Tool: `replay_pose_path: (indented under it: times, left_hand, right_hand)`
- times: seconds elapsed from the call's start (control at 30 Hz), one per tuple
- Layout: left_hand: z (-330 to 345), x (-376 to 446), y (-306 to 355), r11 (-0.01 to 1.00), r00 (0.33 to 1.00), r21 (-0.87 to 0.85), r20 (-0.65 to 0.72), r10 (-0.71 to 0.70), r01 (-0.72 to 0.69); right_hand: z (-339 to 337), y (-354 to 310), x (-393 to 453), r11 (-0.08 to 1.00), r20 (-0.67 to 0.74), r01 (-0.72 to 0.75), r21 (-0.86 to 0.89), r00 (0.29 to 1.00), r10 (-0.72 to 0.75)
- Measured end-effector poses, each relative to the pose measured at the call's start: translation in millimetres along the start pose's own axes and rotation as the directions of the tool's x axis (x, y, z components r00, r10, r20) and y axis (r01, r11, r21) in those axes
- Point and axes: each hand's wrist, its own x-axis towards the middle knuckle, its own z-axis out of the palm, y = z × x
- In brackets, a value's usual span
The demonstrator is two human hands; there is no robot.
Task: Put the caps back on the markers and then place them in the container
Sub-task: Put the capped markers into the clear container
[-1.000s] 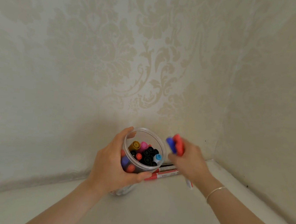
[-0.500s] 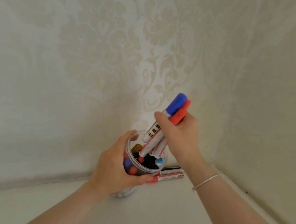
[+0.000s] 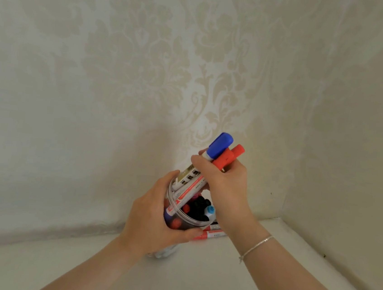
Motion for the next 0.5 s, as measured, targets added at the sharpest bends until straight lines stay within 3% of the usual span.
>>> replay_pose_path:
  times: [0.17,0.33,0.5]
  left_hand:
    - [-1,-1,2,1.0,1.0,-0.004,-0.006,-0.005,0.005]
    - [-1,1,4,1.0,1.0,-0.012,-0.004,0.005,-0.005]
    - [1,2,6,1.0,1.0,0.001,0.014,0.019,-0.019]
  right_hand:
    - [-1,10,3,0.997,0.018,-0.067,-0.031,0.998,0.068]
    - [1,17,8,0.969,-0.109,0.006,-0.248,0.993,-0.034]
    - [-1,20,5,0.977,-0.276,0.038,-0.21,0.956,-0.096]
